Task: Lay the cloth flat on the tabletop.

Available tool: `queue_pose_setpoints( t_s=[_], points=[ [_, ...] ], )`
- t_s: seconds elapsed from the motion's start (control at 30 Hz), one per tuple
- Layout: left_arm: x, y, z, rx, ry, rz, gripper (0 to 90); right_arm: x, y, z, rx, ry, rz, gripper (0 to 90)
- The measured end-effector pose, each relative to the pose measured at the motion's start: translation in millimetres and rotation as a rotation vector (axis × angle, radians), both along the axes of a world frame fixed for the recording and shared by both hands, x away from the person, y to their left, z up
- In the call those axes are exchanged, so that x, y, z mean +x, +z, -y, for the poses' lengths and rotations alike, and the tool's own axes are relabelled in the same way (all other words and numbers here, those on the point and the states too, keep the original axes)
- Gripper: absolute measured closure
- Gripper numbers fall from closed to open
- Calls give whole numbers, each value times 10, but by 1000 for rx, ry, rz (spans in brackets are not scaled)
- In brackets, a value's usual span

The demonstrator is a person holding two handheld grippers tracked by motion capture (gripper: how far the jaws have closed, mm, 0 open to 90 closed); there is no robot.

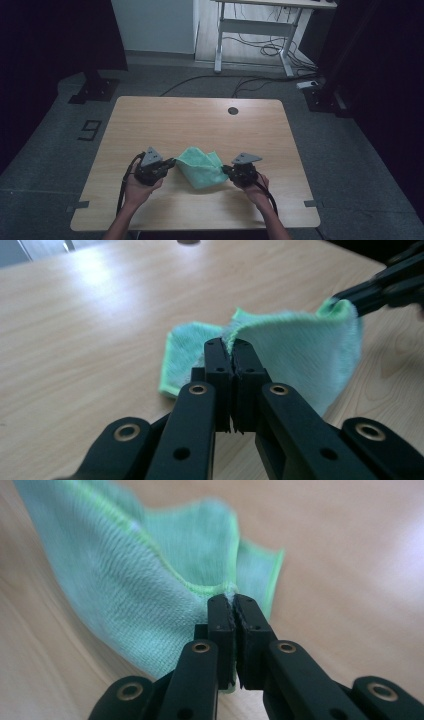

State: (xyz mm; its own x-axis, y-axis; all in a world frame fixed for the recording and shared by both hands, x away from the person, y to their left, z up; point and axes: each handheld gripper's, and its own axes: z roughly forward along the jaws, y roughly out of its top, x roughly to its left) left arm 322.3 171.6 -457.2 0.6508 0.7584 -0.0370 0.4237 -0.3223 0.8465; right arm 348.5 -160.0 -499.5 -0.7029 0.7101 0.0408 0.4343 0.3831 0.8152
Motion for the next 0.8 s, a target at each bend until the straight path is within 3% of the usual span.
queue_pose_setpoints(
  t_s=[0.3,0.5,0.67,0.8],
  points=[
    [-114,301,-82,-43,-5,66,873,-255,638,254,141,-16,195,867],
    [-182,483,-68,-54,-27,105,873,-371,882,293,185,-22,271,870],
    [-276,685,-72,-77,-48,141,873,-566,1099,370,220,-19,336,870],
    [-270,679,-33,-62,-45,136,873,-587,1120,405,220,-31,344,870]
  ],
)
